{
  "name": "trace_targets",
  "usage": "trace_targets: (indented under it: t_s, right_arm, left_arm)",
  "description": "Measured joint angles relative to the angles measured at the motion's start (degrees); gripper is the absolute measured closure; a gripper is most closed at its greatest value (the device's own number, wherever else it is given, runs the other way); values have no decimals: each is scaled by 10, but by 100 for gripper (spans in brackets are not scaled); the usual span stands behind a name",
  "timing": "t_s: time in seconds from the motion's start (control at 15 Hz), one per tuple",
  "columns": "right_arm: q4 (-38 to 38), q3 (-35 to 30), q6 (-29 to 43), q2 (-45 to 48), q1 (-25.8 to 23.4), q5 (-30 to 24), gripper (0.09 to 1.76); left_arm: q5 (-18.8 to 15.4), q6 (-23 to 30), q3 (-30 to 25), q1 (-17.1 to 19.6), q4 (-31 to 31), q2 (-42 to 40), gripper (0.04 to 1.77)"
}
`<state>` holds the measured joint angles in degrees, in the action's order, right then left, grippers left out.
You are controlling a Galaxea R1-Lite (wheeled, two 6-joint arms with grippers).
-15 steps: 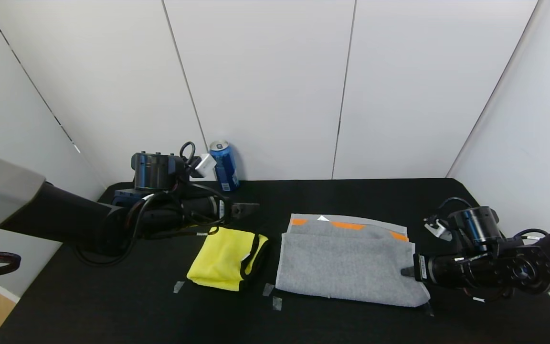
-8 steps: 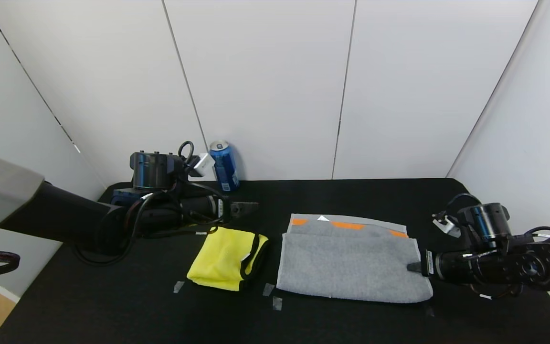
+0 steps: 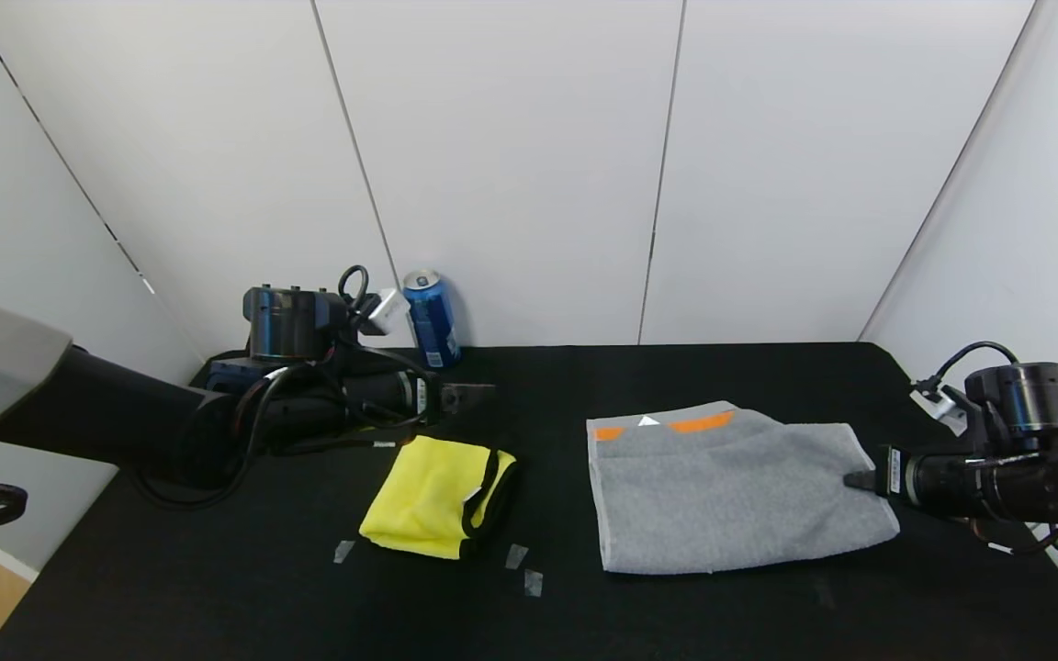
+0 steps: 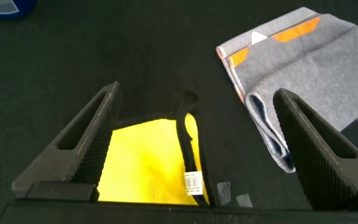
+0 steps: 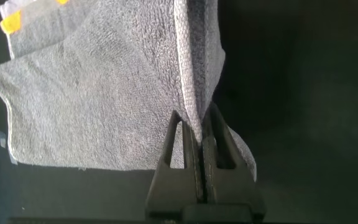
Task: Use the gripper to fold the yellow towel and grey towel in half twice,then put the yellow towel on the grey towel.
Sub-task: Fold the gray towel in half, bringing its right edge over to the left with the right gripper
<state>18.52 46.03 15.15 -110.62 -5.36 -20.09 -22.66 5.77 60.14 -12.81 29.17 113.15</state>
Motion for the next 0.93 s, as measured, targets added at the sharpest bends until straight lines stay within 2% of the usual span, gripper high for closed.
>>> trace_targets:
  t_s: [0.2,0.6,0.93]
  right_arm:
    - [-43,23,-13,22,6,-2,171]
    - [-123,107,-9,35,125,2,171]
    - [-162,197,10,5,210,8,171]
  left_arm:
    - [0,0,0,1,0,-2,9]
    - [0,0,-1,1,0,-9,9]
    - [0,0,-1,3,0,-14,9]
